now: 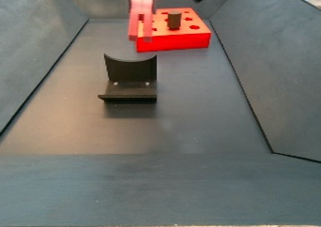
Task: Pick up the double-square object. Move up. Place the double-square object on the fixture. Regrasp the double-square object. Move to above the board. Insert the double-square object.
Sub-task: Place the double-square object on the fixture.
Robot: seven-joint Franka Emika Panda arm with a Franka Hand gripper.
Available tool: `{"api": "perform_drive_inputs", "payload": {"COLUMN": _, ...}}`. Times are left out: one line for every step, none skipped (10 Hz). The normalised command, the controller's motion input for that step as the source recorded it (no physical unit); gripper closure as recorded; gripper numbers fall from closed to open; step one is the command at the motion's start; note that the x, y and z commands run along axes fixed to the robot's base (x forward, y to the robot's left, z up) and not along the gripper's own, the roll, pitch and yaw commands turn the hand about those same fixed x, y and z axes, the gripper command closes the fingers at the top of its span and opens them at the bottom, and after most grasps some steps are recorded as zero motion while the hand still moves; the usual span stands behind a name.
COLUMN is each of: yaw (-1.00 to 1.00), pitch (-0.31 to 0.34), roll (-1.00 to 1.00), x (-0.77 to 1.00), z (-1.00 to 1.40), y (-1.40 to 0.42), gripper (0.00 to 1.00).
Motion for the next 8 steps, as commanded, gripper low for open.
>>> {"api": "perform_drive_inputs", "payload": {"yaw": -0.15, "pitch": 0.115, "roll": -0.89, "x": 0.43, "z": -0.02, "y": 0.06, "gripper": 1.0}}
{"api": "perform_drive_inputs", "payload": {"yaw": -0.15, "pitch": 0.1, "roll": -0.78, "x": 0.38, "z": -0.03, "y": 0.06, "gripper": 1.0}}
{"api": "perform_drive_inputs", "payload": {"yaw": -0.14, "pitch": 0.071, "roll": -0.57, "x": 0.28, "z": -0.02, "y": 0.05, "gripper": 1.0}}
{"api": "perform_drive_inputs", "payload": {"yaw": -0.13, "pitch": 0.052, "roll": -0.4, "x": 0.2, "z": -0.02, "y": 0.05, "gripper": 1.0}}
{"api": "perform_drive_inputs", "payload": {"yaw": -0.12, "pitch": 0.036, "roll": -0.21, "x": 0.09, "z": -0.01, "y": 0.04, "gripper": 1.0}}
{"api": "perform_drive_inputs", "payload": {"yaw": -0.01, "pitch": 0.136, "roll": -1.0, "x": 0.12, "z": -1.0, "y": 0.13, "gripper": 1.0}}
{"api": "perform_drive_inputs", "payload": {"yaw": -0.03, "pitch": 0.106, "roll": -1.0, "x": 0.12, "z": -1.0, "y": 0.14, "gripper": 1.0}}
{"api": "perform_drive_inputs", "payload": {"yaw": -0.05, "pitch": 0.129, "roll": -1.0, "x": 0.13, "z": -1.0, "y": 0.14, "gripper": 1.0}}
